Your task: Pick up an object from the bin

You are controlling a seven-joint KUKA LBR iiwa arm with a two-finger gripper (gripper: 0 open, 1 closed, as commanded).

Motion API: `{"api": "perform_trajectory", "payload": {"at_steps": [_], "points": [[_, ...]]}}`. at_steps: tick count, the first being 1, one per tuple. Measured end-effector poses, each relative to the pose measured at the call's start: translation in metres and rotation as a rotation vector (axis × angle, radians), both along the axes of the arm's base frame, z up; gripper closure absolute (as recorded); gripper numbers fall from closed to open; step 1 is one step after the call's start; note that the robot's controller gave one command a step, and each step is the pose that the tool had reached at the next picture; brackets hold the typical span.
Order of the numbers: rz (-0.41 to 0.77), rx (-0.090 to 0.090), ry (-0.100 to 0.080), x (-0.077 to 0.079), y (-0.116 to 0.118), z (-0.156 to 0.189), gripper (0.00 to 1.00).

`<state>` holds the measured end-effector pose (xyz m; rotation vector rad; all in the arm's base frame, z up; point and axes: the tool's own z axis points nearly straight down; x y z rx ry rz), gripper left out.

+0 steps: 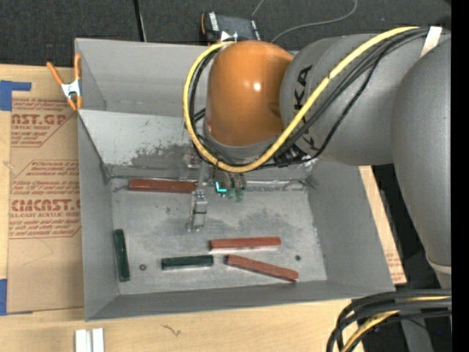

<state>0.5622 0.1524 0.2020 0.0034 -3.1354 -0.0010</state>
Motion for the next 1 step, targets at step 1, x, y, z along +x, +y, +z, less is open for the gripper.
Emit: {"api": "perform_trajectory", "payload": {"at_steps": [1], "points": [[0.197, -0.001, 0.002, -0.0498, -0.0357, -0.1175, 0.0]]}}
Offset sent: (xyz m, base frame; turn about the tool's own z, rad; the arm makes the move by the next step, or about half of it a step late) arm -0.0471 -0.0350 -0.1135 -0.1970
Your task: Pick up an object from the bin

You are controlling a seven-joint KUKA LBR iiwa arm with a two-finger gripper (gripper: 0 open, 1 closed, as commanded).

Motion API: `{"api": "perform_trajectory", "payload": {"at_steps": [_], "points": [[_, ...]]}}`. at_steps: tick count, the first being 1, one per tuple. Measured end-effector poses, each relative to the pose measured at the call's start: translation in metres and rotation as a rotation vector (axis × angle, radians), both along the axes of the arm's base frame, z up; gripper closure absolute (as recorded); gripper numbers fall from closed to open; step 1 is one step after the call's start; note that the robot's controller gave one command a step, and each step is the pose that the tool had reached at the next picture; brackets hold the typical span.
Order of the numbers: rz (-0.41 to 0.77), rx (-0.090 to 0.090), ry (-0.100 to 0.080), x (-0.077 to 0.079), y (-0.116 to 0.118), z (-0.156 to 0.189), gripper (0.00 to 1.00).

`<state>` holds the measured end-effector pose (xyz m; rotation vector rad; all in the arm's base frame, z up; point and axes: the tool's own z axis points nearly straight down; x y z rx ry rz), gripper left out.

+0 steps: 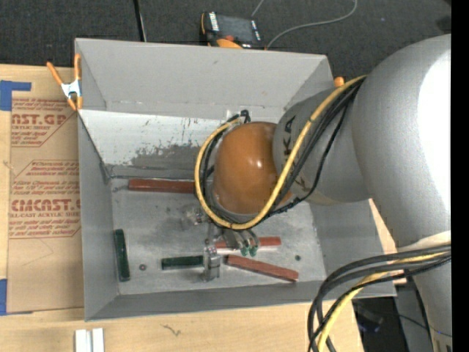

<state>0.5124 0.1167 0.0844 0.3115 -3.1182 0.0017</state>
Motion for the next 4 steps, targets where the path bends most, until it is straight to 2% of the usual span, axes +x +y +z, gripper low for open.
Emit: {"api": "perform_trajectory", "payload": {"at_steps": [1, 2, 3, 4], "points": [[0.0, 0.003, -0.007, 0.002, 0.001, 0.003, 1.0], [0.0, 0.004, -0.007, 0.002, 0.001, 0.003, 0.0], [0.032, 0.004, -0.011, 0.011, 0.015, -0.015, 0.0], [0.031, 0.006, -0.014, 0.012, 0.015, -0.012, 1.0]]}}
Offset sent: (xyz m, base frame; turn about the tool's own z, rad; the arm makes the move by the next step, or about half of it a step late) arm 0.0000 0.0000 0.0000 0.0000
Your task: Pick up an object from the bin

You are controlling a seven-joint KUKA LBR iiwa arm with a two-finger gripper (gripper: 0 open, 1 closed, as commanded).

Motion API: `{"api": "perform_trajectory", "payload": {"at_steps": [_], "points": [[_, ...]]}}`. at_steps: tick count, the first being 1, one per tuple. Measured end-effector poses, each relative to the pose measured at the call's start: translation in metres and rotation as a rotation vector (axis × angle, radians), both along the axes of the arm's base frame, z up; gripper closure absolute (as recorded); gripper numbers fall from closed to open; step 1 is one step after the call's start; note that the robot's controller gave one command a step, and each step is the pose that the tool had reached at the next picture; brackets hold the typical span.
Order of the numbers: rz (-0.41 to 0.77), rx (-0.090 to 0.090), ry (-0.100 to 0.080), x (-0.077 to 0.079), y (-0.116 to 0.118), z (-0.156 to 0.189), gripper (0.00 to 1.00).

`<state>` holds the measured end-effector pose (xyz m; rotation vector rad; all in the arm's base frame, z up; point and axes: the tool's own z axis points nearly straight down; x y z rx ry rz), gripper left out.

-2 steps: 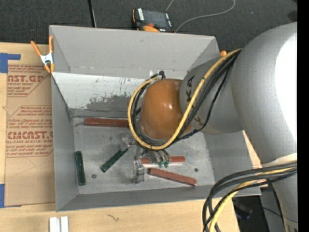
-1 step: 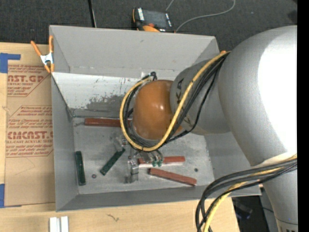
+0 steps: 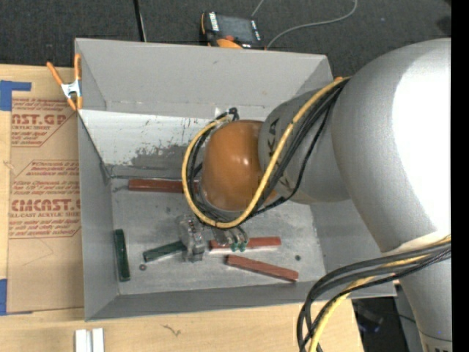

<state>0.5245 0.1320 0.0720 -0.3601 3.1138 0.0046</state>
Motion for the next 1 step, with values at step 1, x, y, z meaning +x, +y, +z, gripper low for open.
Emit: {"api": "perform_trajectory", "payload": {"at_steps": [1], "points": [[0.079, -0.001, -0.004, 0.0002, 0.02, 0.1509, 1.0]]}}
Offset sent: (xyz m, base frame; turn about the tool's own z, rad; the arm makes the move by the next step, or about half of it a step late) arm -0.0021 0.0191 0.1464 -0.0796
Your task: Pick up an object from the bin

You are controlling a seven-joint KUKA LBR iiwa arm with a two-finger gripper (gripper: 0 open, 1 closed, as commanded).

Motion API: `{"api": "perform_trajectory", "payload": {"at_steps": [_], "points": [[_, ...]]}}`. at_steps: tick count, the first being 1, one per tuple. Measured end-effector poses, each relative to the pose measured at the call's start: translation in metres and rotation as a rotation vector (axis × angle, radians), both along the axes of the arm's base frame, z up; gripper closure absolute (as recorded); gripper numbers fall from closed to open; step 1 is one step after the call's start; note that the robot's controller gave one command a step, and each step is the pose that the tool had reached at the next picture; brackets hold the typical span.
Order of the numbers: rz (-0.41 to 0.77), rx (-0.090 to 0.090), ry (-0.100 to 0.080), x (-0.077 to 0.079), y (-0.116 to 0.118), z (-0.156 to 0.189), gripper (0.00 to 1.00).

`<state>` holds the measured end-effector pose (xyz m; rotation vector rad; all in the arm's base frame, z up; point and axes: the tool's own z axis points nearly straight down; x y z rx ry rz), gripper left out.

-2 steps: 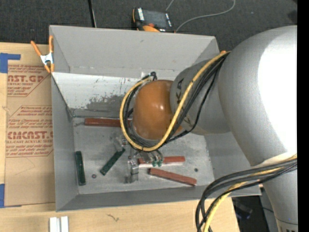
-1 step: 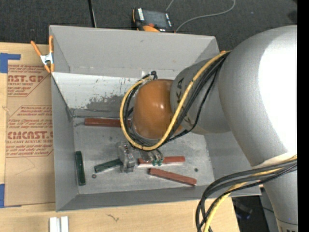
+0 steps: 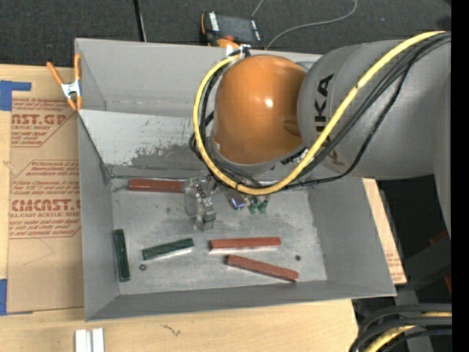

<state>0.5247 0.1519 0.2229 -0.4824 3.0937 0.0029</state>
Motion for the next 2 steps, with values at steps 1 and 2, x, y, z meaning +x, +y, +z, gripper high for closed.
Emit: {"api": "perform_trajectory", "payload": {"at_steps": [1, 2], "points": [[0.0, -0.002, 0.008, -0.0017, -0.0006, -0.0046, 0.0], [0.0, -0.001, 0.008, -0.0017, -0.0005, -0.0046, 1.0]]}}
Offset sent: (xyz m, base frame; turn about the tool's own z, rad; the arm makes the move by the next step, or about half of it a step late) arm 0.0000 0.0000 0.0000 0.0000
